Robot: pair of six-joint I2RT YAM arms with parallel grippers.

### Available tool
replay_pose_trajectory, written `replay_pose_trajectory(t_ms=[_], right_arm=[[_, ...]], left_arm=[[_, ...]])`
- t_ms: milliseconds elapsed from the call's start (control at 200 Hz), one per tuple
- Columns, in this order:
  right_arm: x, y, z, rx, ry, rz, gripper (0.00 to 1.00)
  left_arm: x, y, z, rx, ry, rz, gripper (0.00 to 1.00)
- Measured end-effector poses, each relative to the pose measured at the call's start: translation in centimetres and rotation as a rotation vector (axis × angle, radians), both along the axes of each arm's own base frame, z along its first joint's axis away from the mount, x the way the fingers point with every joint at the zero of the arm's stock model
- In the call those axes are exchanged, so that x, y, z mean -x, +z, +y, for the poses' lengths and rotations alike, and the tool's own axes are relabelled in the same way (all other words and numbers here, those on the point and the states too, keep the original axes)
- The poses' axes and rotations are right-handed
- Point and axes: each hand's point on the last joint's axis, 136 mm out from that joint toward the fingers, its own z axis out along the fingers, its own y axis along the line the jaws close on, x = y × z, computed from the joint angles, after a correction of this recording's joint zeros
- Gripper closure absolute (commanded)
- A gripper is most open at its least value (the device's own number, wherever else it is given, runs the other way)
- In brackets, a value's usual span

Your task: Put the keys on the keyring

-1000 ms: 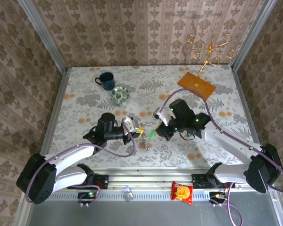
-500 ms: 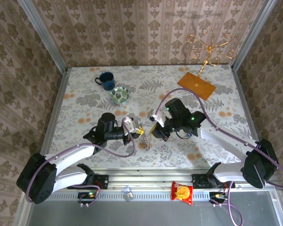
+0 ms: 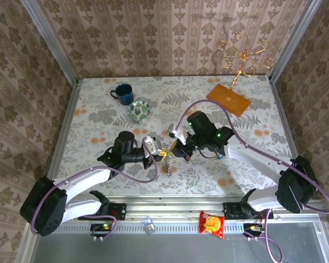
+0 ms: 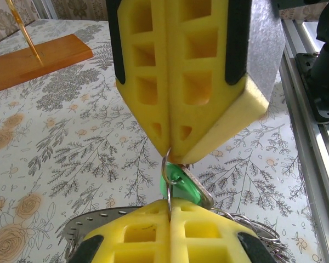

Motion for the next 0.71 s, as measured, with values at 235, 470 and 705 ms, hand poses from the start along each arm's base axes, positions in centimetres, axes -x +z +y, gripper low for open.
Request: replay_pose_trajectory(t_ms=[235, 470, 705], right_arm=[[0.2, -0.3, -0.2, 0.013, 0.005, 0.007, 1.00], [0.5, -0.9, -0.6, 0.043, 0.013, 0.017, 1.00], [0.2, -1.1, -0.3, 0.037, 0.009, 0.017, 1.00]], left_arm=[[0.0, 0.0, 0.0, 0.000, 0.000, -0.001, 1.00], [0.0, 0.0, 0.0, 0.000, 0.000, -0.001, 1.00], [0.0, 0.0, 0.0, 0.001, 0.000, 0.000, 1.00]])
